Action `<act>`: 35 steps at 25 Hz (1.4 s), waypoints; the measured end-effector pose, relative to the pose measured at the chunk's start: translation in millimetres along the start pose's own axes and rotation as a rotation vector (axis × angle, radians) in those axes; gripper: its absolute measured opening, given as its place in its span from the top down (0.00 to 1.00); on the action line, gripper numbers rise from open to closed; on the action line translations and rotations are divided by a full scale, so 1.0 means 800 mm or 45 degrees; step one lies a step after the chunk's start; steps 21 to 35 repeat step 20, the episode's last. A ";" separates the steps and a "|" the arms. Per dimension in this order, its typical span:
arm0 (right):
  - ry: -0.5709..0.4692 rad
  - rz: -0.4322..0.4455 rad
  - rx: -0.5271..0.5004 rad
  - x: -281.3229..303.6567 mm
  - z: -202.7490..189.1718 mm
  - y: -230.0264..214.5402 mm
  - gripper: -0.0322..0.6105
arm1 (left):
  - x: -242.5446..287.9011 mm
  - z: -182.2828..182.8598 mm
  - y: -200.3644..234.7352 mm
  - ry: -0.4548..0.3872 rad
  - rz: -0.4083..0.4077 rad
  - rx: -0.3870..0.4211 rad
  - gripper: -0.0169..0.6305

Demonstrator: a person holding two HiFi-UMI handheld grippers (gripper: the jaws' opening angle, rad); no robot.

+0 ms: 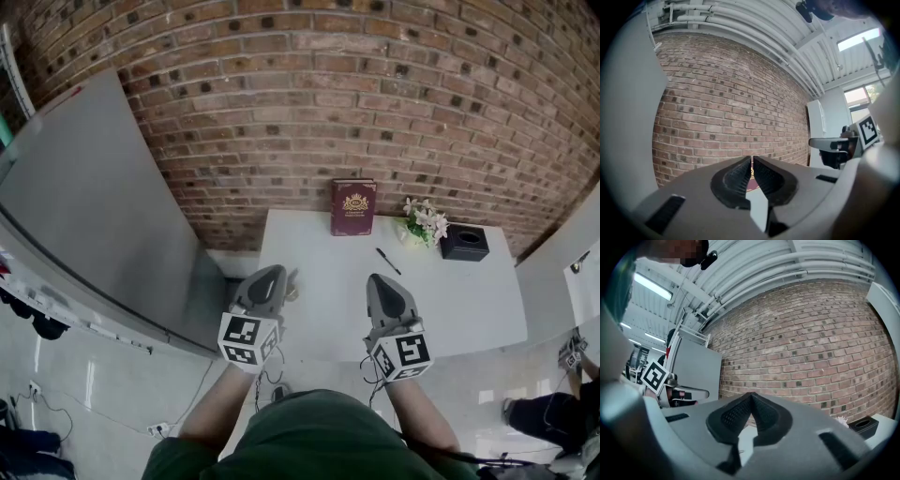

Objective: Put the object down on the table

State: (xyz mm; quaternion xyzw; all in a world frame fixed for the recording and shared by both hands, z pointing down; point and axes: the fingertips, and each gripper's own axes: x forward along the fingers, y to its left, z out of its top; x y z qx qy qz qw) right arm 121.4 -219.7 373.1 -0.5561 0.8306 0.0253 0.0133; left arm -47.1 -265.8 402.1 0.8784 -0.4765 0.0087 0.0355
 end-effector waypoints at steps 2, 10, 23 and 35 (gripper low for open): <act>-0.001 0.001 0.003 0.000 -0.001 0.000 0.95 | 0.000 -0.001 0.001 0.001 0.003 0.001 0.95; -0.008 -0.001 0.014 -0.005 -0.006 -0.003 0.95 | -0.001 -0.004 -0.003 0.008 0.007 0.004 0.95; -0.011 0.004 0.018 -0.016 -0.005 -0.014 0.95 | 0.003 -0.005 -0.017 0.016 0.014 0.020 0.95; -0.011 0.004 0.018 -0.016 -0.005 -0.014 0.95 | 0.003 -0.005 -0.017 0.016 0.014 0.020 0.95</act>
